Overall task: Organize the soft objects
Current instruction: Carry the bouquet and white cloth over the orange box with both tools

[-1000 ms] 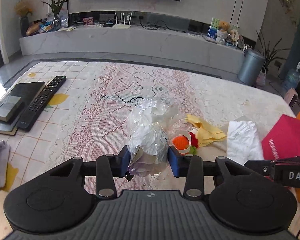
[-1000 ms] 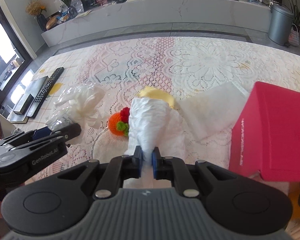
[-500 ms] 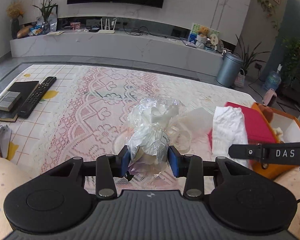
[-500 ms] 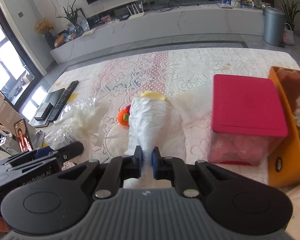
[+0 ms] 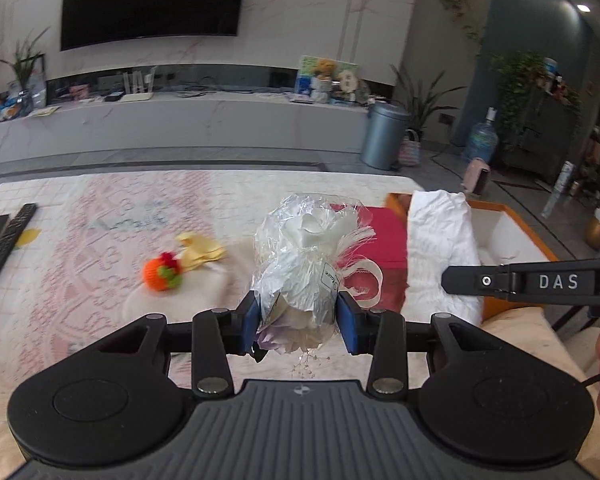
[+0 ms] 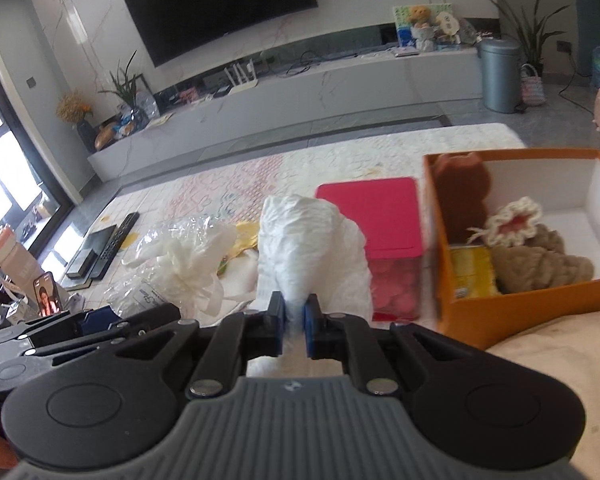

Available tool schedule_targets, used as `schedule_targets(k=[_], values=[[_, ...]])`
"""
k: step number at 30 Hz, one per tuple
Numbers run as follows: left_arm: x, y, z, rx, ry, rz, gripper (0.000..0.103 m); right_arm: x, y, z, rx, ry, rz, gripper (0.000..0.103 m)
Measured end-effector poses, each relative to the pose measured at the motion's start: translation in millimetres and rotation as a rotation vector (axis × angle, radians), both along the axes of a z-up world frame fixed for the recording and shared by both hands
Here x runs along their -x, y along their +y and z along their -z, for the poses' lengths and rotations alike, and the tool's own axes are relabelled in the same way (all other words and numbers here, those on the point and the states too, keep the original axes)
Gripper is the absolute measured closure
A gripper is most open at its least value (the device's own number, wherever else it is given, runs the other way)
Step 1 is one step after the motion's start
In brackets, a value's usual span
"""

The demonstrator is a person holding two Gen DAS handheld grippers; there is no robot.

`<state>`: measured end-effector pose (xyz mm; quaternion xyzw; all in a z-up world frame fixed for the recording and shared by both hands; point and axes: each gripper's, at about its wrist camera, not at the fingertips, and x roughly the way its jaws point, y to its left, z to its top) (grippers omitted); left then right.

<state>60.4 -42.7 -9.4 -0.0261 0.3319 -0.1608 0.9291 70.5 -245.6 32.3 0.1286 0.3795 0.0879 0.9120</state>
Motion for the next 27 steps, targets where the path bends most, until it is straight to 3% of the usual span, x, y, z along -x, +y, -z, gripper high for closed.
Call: schedule_targets(k=[8,16,21,27], values=[[-19.5,-63.6,-15.4,0.047,-0.014,0.150,0.057,-0.8,-71.6,-26.9,0.024,-0.056,0.091,0.095],[-72.7,-108.7,-17.7,0.133,0.054,0.242,0.057,-19.6,-153.8,-49.0,0.064,-0.099,0.239,0.095],[-97.4,-149.0,-8.9,0.101,0.095,0.293,0.057,-46.8,-183.6,-34.2,0.090,-0.049,0.276,0.095],[-123.6,-199.3,18.2,0.122,0.197,0.344,0.057,-92.6,-208.1,4.3,0.228,0.082,0.243,0.095]])
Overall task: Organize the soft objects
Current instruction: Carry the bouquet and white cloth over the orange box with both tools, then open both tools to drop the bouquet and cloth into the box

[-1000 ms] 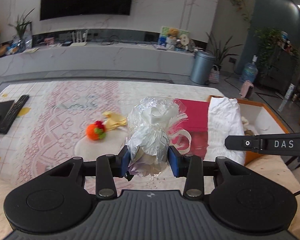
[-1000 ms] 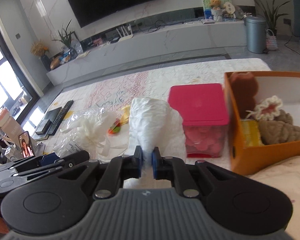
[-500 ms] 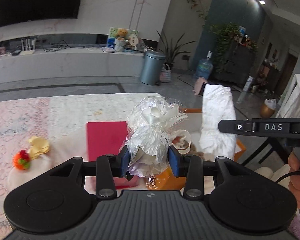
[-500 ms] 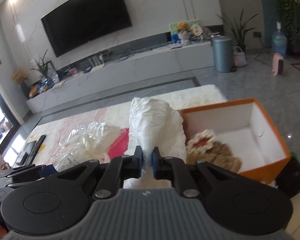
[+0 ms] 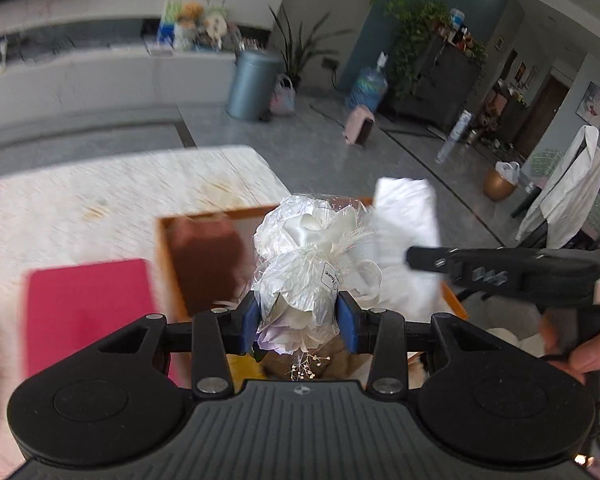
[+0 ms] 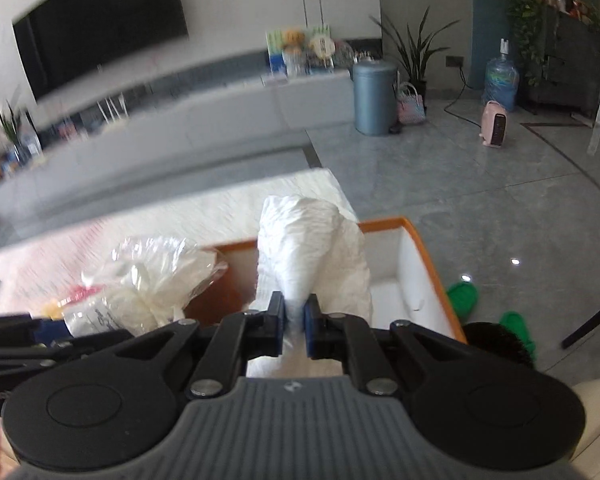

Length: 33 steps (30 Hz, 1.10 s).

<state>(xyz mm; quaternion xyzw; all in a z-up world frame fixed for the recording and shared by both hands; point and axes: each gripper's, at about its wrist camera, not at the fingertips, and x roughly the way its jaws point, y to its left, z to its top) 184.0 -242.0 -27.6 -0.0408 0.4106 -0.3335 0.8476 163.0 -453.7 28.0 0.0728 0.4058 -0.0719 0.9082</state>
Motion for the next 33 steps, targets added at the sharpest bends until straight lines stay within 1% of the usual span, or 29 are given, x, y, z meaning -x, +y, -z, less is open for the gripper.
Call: schedule_targets(k=[3,5,10,12,15,19,20,21,23,25,26,27,28,29,31,33], values=[[-11.0,-23.2,16.1,0.002,0.060,0.002,0.057,-19.9,-12.8,21.4,0.051,0.100,-0.044,0.095],[-17.5,-39.4,23.8,-0.007,0.086,0.005,0.057,-29.0,-20.2,34.1,0.078,0.163,-0.070,0.095],[-26.2,-63.7,45.6,-0.041,0.180,-0.012,0.057,-41.0,-32.9,62.0,0.145,0.297,-0.122,0.095],[-27.2,-66.6,53.4,-0.038,0.215,-0.022,0.057,-43.8,-37.1,70.6,0.139,0.333,-0.131,0.095],[-32.1,-69.5,62.9,-0.026,0.267,-0.034,0.055,-46.6,-43.5,82.2,0.102,0.371,-0.139,0.095],[-34.2,-73.8,61.3,-0.040,0.268,-0.032,0.052,-47.3,-49.8,92.6,0.074,0.401,-0.131,0.094],[-34.2,-74.2,60.4,-0.041,0.270,-0.030,0.051,-47.1,-52.0,94.1,0.065,0.408,-0.124,0.093],[-35.1,-73.9,60.3,-0.040,0.272,-0.028,0.047,-47.3,-53.7,95.1,0.052,0.414,-0.119,0.092],[-35.7,-73.1,59.2,-0.036,0.280,-0.029,0.040,-46.2,-58.5,97.0,0.022,0.417,-0.114,0.085],[-34.4,-70.2,58.2,-0.034,0.273,-0.035,0.027,-45.5,-61.8,96.7,0.001,0.419,-0.112,0.083],[-33.5,-68.3,56.8,-0.030,0.269,-0.040,0.024,-44.4,-62.4,95.4,-0.007,0.420,-0.115,0.078],[-33.6,-70.0,55.9,-0.025,0.268,-0.046,0.021,-44.6,-63.1,94.3,-0.014,0.423,-0.117,0.073],[-33.3,-68.8,54.7,-0.019,0.271,-0.048,0.020,-43.8,-62.1,93.0,-0.013,0.429,-0.116,0.060],[-32.9,-67.5,53.6,-0.012,0.276,-0.048,0.019,-43.7,-61.3,91.7,-0.011,0.441,-0.117,0.052],[-30.6,-63.1,50.1,-0.003,0.276,-0.056,0.015,-43.7,-58.3,88.8,-0.003,0.463,-0.120,0.052],[-27.3,-58.2,44.5,-0.002,0.265,-0.064,0.015,-44.7,-52.8,84.8,0.009,0.463,-0.133,0.052]])
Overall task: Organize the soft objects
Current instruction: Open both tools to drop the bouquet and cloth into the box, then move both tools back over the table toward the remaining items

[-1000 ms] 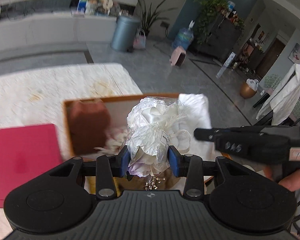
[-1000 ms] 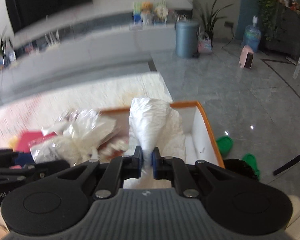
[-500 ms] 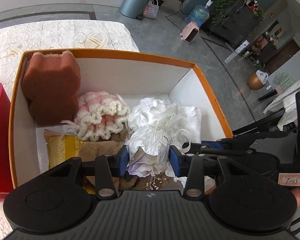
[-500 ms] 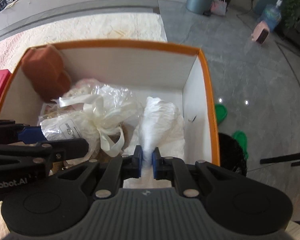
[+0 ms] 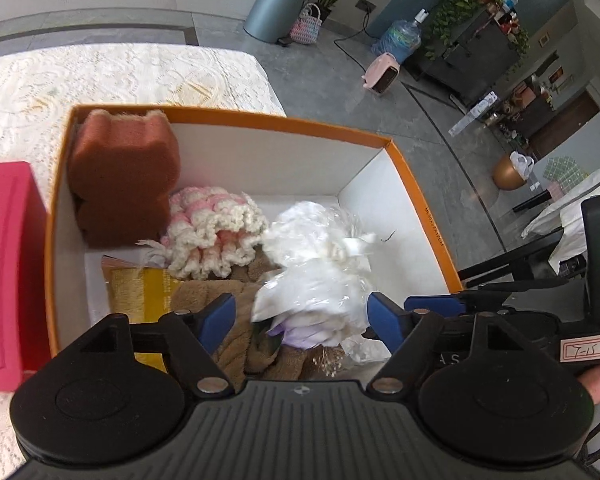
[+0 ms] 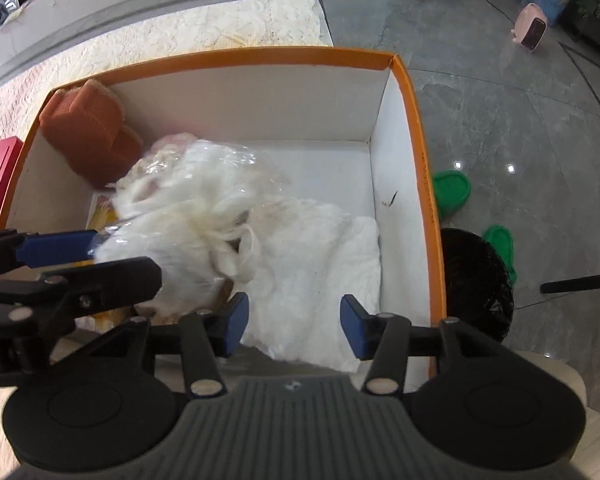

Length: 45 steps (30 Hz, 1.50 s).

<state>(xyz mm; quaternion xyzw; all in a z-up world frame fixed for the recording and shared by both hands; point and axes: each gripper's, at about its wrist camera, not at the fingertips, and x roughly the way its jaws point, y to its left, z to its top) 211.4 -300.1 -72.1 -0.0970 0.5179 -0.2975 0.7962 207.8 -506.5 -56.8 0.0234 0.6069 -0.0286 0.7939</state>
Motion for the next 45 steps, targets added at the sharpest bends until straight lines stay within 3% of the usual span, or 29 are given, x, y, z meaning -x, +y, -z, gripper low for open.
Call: schedule_targets(k=[9,18,20,22,34,45], values=[[15.5,19.9,-26.0,-0.002,-0.033,-0.020,0.013,13.0,25.1,-33.1,0.056,-0.016,-0.039,0.045],[42.0,66.5,-45.2,0.000,-0.110,-0.085,0.013,47.5,66.5,-70.8,0.120,-0.163,-0.022,0.041],[51.1,82.6,-51.2,-0.010,-0.153,-0.100,0.013,58.8,78.8,-77.8,0.105,-0.228,-0.001,0.029],[59.9,99.9,-56.5,-0.017,-0.190,-0.119,0.013,70.1,92.5,-82.1,0.075,-0.281,0.012,0.029],[101.9,199.3,-66.5,-0.116,-0.329,-0.262,0.018,103.9,196.4,-82.3,-0.043,-0.478,0.008,0.029],[115.0,290.2,-53.6,-0.194,-0.342,-0.378,0.022,105.6,288.1,-61.9,-0.091,-0.472,-0.083,0.034]])
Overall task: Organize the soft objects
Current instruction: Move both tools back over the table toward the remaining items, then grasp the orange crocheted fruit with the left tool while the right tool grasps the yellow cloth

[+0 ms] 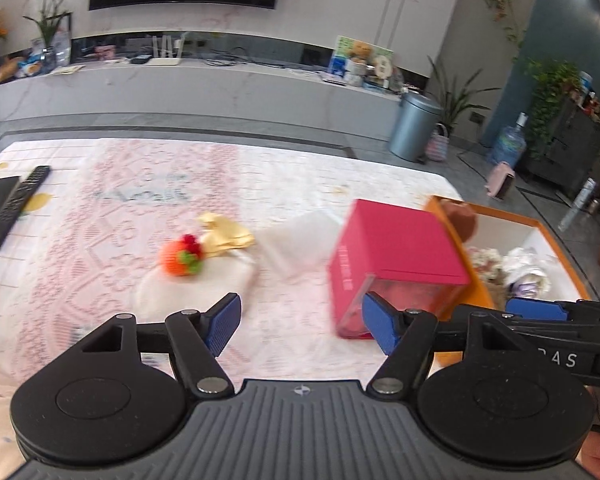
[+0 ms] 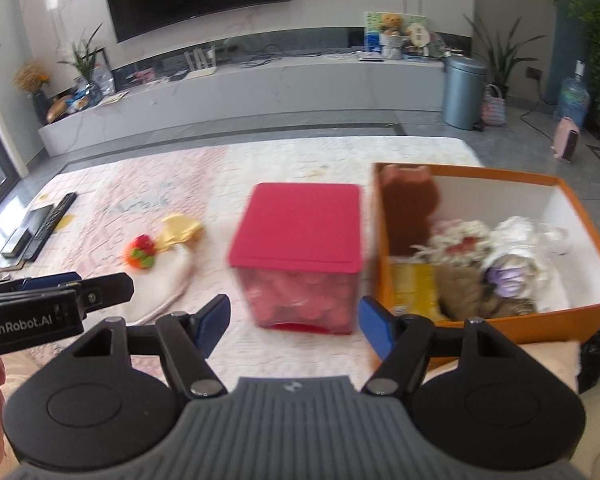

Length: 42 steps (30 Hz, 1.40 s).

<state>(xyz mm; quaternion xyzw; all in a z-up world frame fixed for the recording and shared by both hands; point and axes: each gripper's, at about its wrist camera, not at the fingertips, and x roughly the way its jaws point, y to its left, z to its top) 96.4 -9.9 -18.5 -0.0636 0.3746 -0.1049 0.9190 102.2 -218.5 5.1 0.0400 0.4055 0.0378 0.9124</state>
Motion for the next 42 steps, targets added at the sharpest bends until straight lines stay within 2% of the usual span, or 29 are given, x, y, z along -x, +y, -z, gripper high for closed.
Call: schedule_targets(k=[9,15,20,22,30,34,42], values=[[-2.5,65.7,13.9,-0.006,0.002,-0.073,0.023,-17.9,60.0,13.3,0.024,0.013,-0.100,0.043],[-18.4,87.4,24.5,-0.026,0.007,-0.071,0.023,-37.2,91.5,25.1,0.034,0.018,-0.169,0.052],[-44.5,90.6,35.6,-0.055,-0.002,-0.025,0.025,-61.1,114.3,38.0,0.042,0.024,-0.220,0.054],[-59.7,91.5,42.7,-0.058,0.009,-0.015,0.030,-72.8,121.3,44.4,0.051,0.033,-0.231,0.054],[-113.3,88.2,80.8,-0.088,0.044,0.021,0.030,-121.9,132.3,78.5,0.059,0.085,-0.241,0.059],[-129.6,84.9,96.5,-0.057,0.049,0.046,0.028,-138.0,133.6,91.3,0.064,0.105,-0.239,0.061],[-148.5,79.0,116.7,-0.074,0.058,0.051,0.029,-162.1,132.4,101.1,0.071,0.105,-0.239,0.061]])
